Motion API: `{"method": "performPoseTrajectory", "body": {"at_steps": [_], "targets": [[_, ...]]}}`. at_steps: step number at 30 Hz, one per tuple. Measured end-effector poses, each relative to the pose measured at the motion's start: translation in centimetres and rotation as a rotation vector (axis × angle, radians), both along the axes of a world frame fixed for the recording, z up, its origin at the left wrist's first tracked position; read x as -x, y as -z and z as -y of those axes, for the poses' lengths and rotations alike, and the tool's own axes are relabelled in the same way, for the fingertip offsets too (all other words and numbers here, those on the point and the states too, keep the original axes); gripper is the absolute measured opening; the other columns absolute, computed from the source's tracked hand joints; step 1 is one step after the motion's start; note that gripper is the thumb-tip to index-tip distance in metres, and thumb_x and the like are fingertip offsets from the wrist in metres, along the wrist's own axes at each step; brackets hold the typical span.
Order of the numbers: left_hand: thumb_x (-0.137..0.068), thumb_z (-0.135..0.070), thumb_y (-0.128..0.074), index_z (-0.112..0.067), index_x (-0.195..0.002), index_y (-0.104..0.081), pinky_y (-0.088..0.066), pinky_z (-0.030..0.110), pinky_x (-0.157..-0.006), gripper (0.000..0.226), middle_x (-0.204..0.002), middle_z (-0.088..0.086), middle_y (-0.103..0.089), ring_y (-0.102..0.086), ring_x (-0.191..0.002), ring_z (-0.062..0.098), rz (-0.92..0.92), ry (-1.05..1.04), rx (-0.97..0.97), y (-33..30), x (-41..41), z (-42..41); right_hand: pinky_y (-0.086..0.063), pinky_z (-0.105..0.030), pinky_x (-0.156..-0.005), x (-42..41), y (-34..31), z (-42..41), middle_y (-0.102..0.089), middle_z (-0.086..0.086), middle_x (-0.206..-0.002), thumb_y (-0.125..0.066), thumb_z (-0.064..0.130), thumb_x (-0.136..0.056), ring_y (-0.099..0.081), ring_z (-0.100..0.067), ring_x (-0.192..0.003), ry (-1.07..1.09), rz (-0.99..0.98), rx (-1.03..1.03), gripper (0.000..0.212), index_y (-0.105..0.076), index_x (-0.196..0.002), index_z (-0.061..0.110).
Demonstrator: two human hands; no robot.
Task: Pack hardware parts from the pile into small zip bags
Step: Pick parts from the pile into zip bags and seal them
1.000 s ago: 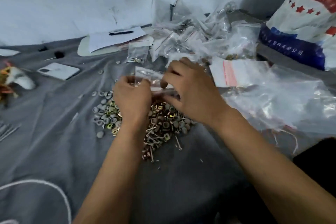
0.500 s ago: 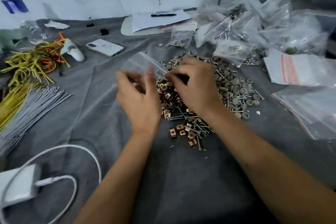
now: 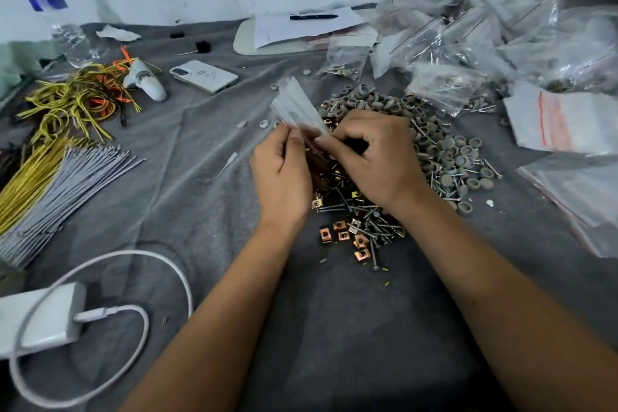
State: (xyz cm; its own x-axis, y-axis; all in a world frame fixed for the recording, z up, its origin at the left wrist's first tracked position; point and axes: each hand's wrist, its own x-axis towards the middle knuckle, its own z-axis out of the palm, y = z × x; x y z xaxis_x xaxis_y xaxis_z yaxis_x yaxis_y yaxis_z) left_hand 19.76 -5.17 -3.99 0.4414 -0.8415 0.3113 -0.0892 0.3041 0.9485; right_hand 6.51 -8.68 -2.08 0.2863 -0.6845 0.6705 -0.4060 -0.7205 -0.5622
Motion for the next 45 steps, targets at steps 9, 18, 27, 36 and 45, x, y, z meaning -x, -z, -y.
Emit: {"method": "performPoseTrajectory", "body": {"at_steps": [9, 18, 27, 36, 45], "targets": [[-0.096, -0.018, -0.048, -0.015, -0.1, -0.08, -0.055, 0.027, -0.079, 0.033, -0.088, -0.008, -0.079, -0.073, -0.087, 0.009, 0.163, 0.04, -0.014, 0.3, -0.1, 0.1, -0.054, -0.031, -0.083, 0.1, 0.0, -0.1, -0.072, -0.005, -0.093, -0.075, 0.012, -0.09, -0.066, -0.015, -0.086, -0.011, -0.07, 0.069, 0.009, -0.077, -0.094, 0.004], [-0.097, -0.021, -0.051, -0.022, -0.084, -0.076, -0.045, 0.033, -0.065, 0.028, -0.068, -0.012, -0.068, -0.058, -0.065, 0.009, 0.175, 0.044, -0.015, 0.4, 0.6, 0.0, -0.055, -0.041, -0.083, -0.4, -0.2, -0.8, -0.071, -0.011, -0.097, -0.072, 0.007, -0.09, -0.067, -0.025, -0.089, 0.098, -0.157, 0.096, 0.011, -0.077, -0.099, 0.003], [-0.093, -0.029, -0.069, -0.017, -0.097, -0.075, -0.062, 0.044, -0.074, 0.014, -0.085, -0.006, -0.076, -0.073, -0.075, 0.012, 0.157, -0.127, -0.024, -0.1, 0.6, -0.3, -0.051, -0.035, -0.075, -0.4, -0.1, -0.8, -0.069, -0.007, -0.085, -0.07, 0.006, -0.089, -0.063, -0.021, -0.078, 0.121, -0.073, 0.09, 0.005, -0.072, -0.084, 0.003], [-0.097, -0.022, -0.062, -0.029, -0.082, -0.077, -0.06, 0.056, -0.069, 0.022, -0.075, -0.004, -0.075, -0.071, -0.071, 0.02, 0.122, -0.029, -0.038, -0.3, -0.1, -0.1, -0.052, -0.034, -0.076, -0.2, -0.1, -0.4, -0.07, -0.001, -0.081, -0.074, 0.011, -0.091, -0.064, -0.016, -0.077, 0.056, -0.014, -0.011, 0.009, -0.074, -0.085, 0.005], [-0.092, -0.027, -0.074, -0.022, -0.085, -0.08, -0.062, 0.057, -0.066, 0.011, -0.075, -0.002, -0.076, -0.073, -0.07, 0.022, 0.129, -0.038, -0.05, -0.3, -0.2, -0.2, -0.048, -0.018, -0.081, -0.3, 0.0, -0.4, -0.07, -0.006, -0.094, -0.066, 0.002, -0.094, -0.063, -0.014, -0.087, -0.011, -0.087, -0.006, 0.006, -0.072, -0.094, 0.001]]}}
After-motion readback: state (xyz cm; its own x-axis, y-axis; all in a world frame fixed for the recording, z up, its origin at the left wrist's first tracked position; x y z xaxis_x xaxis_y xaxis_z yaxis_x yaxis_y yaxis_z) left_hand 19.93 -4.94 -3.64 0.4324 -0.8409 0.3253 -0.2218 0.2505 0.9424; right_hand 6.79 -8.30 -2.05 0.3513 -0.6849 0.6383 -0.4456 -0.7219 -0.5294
